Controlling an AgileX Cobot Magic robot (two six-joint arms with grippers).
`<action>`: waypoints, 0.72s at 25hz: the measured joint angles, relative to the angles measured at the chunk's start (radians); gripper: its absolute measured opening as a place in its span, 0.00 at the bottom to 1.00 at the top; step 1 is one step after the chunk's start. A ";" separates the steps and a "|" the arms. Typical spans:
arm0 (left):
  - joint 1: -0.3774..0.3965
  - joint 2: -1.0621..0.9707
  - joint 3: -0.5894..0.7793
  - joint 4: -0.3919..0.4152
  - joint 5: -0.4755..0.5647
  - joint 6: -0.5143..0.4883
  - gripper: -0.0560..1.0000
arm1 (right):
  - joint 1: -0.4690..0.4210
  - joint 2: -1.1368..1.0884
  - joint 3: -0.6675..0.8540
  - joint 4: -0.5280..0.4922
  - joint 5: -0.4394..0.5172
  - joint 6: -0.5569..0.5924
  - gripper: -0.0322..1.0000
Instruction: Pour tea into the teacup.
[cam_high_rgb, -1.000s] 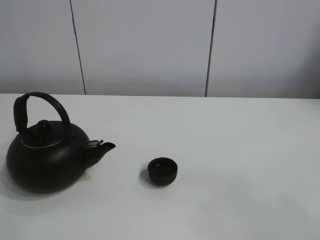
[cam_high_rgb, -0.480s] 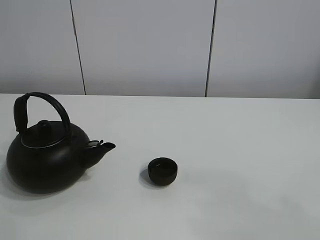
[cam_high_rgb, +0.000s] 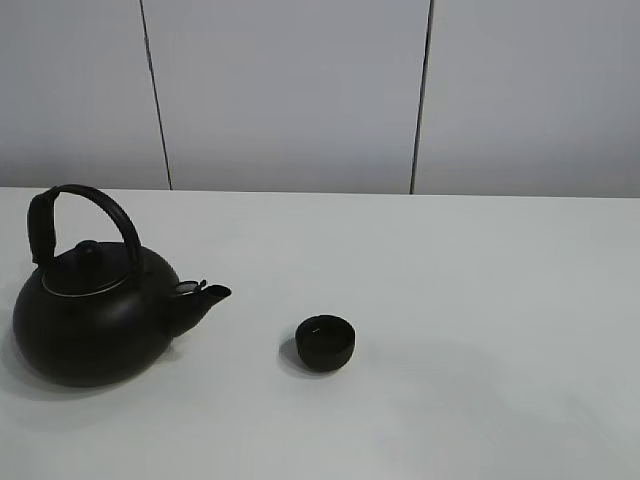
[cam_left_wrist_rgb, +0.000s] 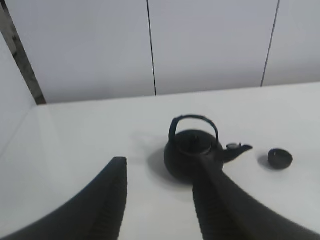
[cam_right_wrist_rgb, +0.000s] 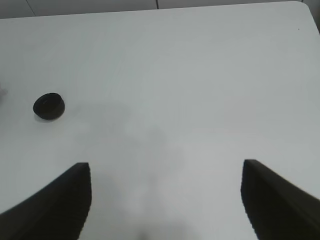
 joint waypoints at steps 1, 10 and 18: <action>0.000 -0.006 0.049 0.002 0.000 -0.002 0.35 | 0.000 0.000 0.000 0.000 0.000 0.000 0.58; 0.000 -0.023 0.354 0.010 -0.088 0.031 0.35 | 0.000 0.000 0.000 0.000 0.000 0.000 0.58; 0.000 -0.023 0.482 0.012 -0.150 0.032 0.35 | 0.000 0.000 0.000 0.000 0.000 0.000 0.58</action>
